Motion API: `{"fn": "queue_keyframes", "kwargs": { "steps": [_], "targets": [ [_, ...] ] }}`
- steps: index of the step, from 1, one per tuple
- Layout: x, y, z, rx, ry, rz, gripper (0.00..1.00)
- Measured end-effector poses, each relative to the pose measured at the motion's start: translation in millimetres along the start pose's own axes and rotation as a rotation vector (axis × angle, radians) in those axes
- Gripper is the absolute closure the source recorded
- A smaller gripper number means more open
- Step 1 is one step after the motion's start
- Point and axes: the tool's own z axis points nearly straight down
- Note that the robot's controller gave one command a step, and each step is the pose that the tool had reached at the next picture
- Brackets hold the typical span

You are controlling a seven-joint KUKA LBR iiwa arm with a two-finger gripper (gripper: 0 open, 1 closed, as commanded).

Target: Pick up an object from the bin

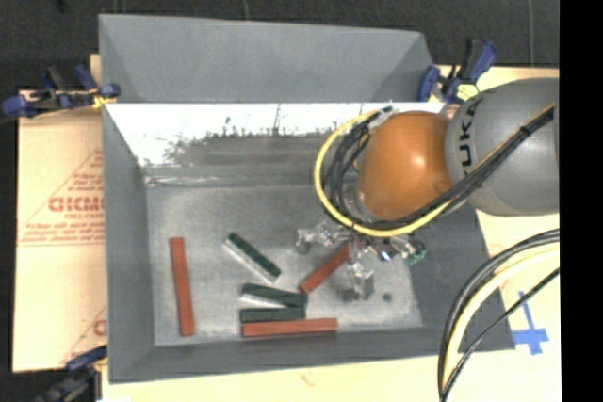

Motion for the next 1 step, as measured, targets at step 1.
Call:
{"fn": "queue_keyframes", "kwargs": {
  "steps": [1],
  "targets": [
    [-22.1,-4.5,3.4,0.001,0.001,0.004,1.00]
  ]
}}
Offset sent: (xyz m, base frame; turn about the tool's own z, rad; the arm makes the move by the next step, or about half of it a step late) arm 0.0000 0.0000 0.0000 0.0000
